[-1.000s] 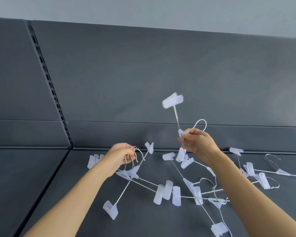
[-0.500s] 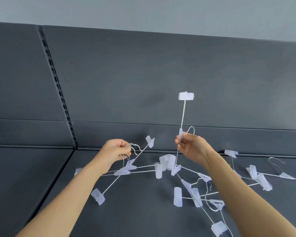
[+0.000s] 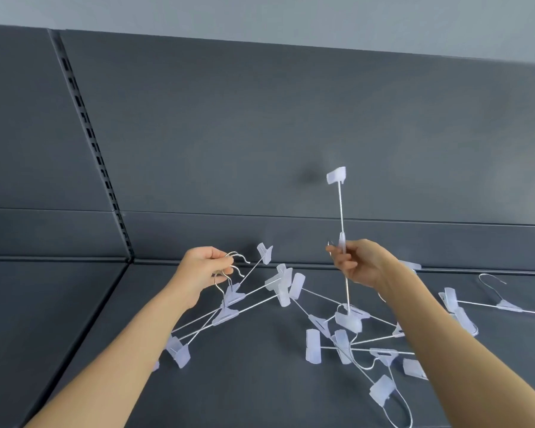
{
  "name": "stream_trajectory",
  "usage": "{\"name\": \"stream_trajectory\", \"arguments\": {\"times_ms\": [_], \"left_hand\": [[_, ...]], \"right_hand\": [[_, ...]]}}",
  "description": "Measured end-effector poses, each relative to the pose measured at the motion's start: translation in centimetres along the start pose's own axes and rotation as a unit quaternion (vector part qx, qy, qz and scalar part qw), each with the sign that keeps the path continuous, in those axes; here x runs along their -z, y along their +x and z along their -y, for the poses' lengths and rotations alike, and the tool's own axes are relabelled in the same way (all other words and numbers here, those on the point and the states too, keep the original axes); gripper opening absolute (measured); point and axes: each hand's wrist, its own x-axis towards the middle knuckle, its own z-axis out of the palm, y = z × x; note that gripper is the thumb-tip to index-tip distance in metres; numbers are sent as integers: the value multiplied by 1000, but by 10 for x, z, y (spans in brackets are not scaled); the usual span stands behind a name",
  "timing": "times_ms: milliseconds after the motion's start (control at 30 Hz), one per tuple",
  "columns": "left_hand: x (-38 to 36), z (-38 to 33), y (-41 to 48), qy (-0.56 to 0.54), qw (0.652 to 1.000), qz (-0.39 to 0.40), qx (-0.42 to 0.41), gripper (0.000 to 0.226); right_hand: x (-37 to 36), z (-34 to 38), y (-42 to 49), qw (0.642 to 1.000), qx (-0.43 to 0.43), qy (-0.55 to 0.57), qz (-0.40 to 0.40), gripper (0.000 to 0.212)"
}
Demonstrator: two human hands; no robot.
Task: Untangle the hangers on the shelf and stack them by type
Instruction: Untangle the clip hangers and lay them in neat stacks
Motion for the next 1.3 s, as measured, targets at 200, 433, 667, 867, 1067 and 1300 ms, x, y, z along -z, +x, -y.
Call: {"name": "stream_trajectory", "arguments": {"times_ms": [200,433,667,867,1067,1300], "left_hand": [[-4,3,2,45,999,3,-13,13],[1,7,-1,132,989,60,-40,8],[4,6,1,221,972,23,-70,17],[17,0,1,223,968,-60,-98,18],[36,-10,-5,78,990,-94,-71,21],[31,1,-12,-12,1000,-24,7,22]], "right_hand": [[-14,1,-6,998,25,43,41,19],[-33,-15,-18,989,69,-98,83,20],[-37,-26,-23,892,212,-399,-21,22],[-58,-55,-19,798,284,-532,6,14],[-81,-89,-8,761,310,-570,15,13],[-108,-135,21,718,294,-631,13,19]]}}
